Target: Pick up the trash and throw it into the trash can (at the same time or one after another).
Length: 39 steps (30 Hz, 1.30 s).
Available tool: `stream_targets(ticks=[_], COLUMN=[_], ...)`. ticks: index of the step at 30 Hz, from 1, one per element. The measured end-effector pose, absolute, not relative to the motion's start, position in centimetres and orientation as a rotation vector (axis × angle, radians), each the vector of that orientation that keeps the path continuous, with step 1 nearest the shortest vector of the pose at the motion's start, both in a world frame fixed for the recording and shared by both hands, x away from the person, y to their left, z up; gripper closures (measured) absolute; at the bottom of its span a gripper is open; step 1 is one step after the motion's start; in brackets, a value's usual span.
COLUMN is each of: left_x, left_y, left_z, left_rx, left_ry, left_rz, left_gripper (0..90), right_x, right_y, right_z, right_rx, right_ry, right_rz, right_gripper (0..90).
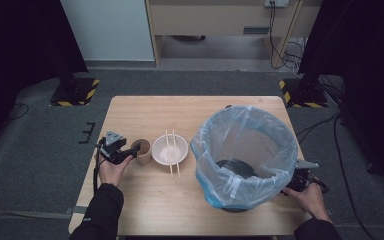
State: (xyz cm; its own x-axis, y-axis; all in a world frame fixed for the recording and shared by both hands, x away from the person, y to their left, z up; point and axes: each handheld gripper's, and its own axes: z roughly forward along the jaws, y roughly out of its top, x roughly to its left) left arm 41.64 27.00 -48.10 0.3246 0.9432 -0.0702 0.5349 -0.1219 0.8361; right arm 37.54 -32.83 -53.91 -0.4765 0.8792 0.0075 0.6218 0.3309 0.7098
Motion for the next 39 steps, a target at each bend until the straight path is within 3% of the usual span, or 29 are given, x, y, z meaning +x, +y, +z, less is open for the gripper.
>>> stream_targets(ticks=[7,12,17,39], left_x=[41.9,41.9,41.8,39.7], left_y=[26.9,26.9,26.7,27.2], left_z=[-48.6,-48.6,-48.6,-44.2], left_rx=[1.8,1.815,1.85,1.714], left_ry=[1.365,1.38,1.395,1.283], left_rz=[0.613,0.574,0.568,0.632], left_gripper=[49.7,68.5,79.5,81.9], right_x=[37.5,37.6,37.6,37.6], right_y=[-32.6,-32.6,-32.6,-32.5], right_z=[-53.9,-53.9,-53.9,-53.9], right_rx=[1.335,1.327,1.321,1.313], right_ry=[2.219,2.226,2.228,2.232], right_rz=[0.931,0.936,0.937,0.939], right_gripper=[1.8,1.8,2.4,2.4])
